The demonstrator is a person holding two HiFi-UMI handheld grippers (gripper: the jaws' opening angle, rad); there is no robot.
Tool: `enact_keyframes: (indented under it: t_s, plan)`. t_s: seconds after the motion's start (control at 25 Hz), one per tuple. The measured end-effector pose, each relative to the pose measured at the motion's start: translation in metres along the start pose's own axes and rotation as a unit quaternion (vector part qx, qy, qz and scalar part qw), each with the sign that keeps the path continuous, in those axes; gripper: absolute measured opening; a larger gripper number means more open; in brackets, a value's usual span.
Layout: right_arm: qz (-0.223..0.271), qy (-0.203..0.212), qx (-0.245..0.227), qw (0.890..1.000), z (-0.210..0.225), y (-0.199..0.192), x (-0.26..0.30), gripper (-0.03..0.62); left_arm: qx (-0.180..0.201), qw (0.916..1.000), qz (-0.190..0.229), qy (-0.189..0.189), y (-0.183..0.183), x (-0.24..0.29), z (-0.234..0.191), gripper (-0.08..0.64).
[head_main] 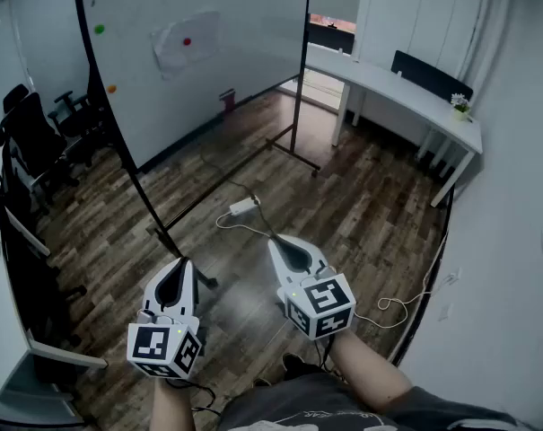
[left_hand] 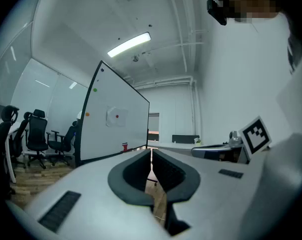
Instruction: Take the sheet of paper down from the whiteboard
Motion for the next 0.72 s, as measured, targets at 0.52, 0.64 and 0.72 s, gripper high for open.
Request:
enact_keyframes:
  t_s: [0.52, 0.64, 0.72]
  plan:
    - [0.006, 0.003, -0.002, 1.0, -0.006, 0.001, -0.009, 0.025, 0.052, 0.9975, -0.026, 0.041, -0.013, 0.0, -0.005, 0.02]
    - [0.011, 0.01, 0.013, 1.0, -0.011, -0.001, -0.011, 0.023, 0.048, 0.9974, -0.029, 0.045, -0.017, -0.003, -0.006, 0.02]
    - [0.018, 0.021, 0.028, 0.999, -0.017, -0.002, -0.014, 0.023, 0.047, 0.9972, -0.032, 0.049, -0.02, -0.008, -0.006, 0.02]
Point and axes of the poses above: the fingertips, and each gripper's own axes: x forward along the fingers, z to its right, y out of its top, the point moved 1 cm from there along -x, backward along the fingers, and after that the axes turned 2 degrees about -z, right-handed, at the moved point
